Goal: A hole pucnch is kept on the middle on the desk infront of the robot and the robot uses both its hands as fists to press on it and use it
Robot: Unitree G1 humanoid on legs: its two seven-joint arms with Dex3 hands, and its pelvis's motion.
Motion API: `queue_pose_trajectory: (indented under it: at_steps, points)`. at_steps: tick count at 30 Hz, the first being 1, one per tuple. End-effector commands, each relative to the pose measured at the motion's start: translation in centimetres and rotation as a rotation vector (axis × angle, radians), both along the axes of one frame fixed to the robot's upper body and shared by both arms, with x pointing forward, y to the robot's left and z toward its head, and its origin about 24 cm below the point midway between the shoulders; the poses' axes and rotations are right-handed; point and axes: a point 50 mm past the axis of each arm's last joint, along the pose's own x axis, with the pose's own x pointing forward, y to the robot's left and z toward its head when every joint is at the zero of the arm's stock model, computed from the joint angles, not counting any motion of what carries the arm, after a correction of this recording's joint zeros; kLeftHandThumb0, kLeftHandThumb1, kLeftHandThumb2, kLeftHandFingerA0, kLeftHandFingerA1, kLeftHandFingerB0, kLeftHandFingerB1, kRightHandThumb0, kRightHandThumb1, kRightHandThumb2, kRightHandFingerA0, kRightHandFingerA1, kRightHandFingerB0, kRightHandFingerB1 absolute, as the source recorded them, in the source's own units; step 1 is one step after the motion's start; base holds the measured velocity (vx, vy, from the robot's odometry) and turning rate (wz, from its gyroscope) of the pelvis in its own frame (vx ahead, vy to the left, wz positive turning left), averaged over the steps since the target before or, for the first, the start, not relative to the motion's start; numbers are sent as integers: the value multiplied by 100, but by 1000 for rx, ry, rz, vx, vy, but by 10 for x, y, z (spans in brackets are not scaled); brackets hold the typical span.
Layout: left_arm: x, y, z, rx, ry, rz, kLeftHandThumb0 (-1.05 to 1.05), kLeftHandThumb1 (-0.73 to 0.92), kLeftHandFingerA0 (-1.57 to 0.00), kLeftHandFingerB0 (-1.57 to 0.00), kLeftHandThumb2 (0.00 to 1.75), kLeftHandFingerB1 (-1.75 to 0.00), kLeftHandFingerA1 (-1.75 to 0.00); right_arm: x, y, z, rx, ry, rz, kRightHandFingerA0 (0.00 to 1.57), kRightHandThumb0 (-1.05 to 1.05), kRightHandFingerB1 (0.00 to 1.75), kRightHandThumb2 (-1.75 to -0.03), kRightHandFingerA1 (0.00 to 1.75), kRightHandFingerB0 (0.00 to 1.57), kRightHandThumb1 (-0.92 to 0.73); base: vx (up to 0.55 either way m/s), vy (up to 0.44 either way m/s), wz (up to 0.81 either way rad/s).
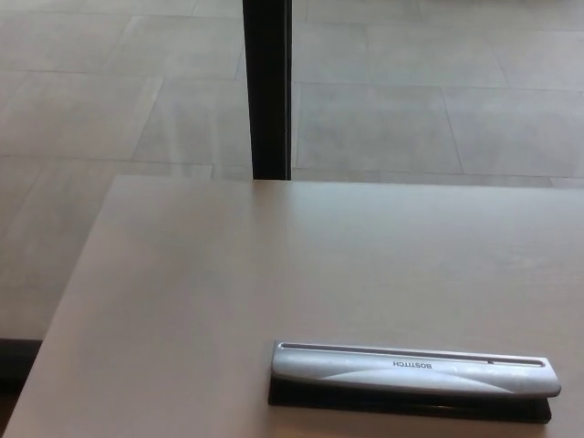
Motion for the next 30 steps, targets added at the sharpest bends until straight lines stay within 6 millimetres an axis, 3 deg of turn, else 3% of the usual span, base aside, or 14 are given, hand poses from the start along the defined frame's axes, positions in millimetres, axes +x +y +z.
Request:
queue_pose_trajectory:
  at_steps: [1, 2, 4, 6, 7, 11, 13, 14, 16, 18, 19, 21, 23, 30]
  points:
    - [46, -45, 114, -48, -521, -62, -38, 51, -111, -89, 94, -92, -154, 28, 9, 82, -2, -401, 10, 131, -25, 94, -145, 150, 111, -18, 0, 0, 0]
    - [56, -78, 145, 25, -580, -186, -22, 69, -92, -72, 80, -98, -175, 44, 32, 105, -103, -460, 143, 149, -40, 97, -112, 141, 108, -30, 0, 0, 0]
    - [58, -93, 155, 25, -632, -243, -18, 79, -87, -65, 82, -111, -175, 48, 45, 113, -155, -493, 208, 133, -46, 83, -110, 149, 114, -28, 0, 0, 0]
    - [59, -106, 162, 56, -667, -295, -20, 82, -85, -62, 81, -121, -175, 53, 58, 120, -232, -487, 261, 145, -50, 97, -104, 140, 107, -30, 0, 0, 0]
    - [63, -123, 171, 80, -692, -334, -20, 83, -88, -56, 81, -147, -175, 59, 80, 131, -274, -497, 339, 126, -60, 85, -90, 149, 114, -35, 0, 0, 0]
    - [70, -151, 178, 123, -754, -413, -23, 81, -93, -56, 83, -134, -175, 65, 116, 145, -357, -462, 481, 124, -58, 106, -95, 157, 106, -39, 0, 0, 0]
    - [73, -165, 177, 171, -759, -462, -22, 77, -85, -62, 87, -124, -175, 69, 135, 145, -364, -460, 494, 118, -39, 106, -101, 161, 95, -44, 0, 0, 0]
    - [79, -182, 173, 211, -737, -528, -11, 78, -100, -65, 83, -116, -175, 72, 153, 138, -405, -431, 559, 105, -26, 123, -103, 175, 73, -61, 0, 0, 0]
    - [81, -194, 171, 217, -718, -584, -12, 75, -84, -70, 91, -119, -175, 74, 166, 134, -407, -404, 597, 103, -22, 123, -105, 175, 72, -65, 0, 0, 0]
    - [83, -212, 165, 211, -721, -665, -8, 68, -89, -74, 102, -120, -175, 76, 184, 125, -415, -357, 667, 97, -17, 133, -98, 175, 64, -73, 0, 0, 0]
    - [83, -221, 162, 228, -684, -702, -14, 64, -89, -73, 101, -125, -173, 78, 192, 119, -411, -338, 690, 116, -9, 120, -100, 175, 70, -70, 0, 0, 0]
    - [83, -238, 155, 168, -692, -827, -15, 61, -92, -77, 114, -135, -175, 80, 206, 108, -376, -332, 764, 91, -12, 128, -101, 175, 68, -74, 0, 0, 0]
    - [82, -261, 145, 143, -665, -963, -17, 63, -94, -73, 116, -145, -175, 82, 224, 87, -351, -310, 836, 95, -12, 155, -108, 175, 61, -70, 0, 0, 0]
    - [78, -296, 125, 142, -579, -1139, -23, 60, -90, -72, 115, -152, -175, 80, 255, 55, -291, -201, 1070, 99, -23, 158, -103, 175, 56, -72, 0, 0, 0]
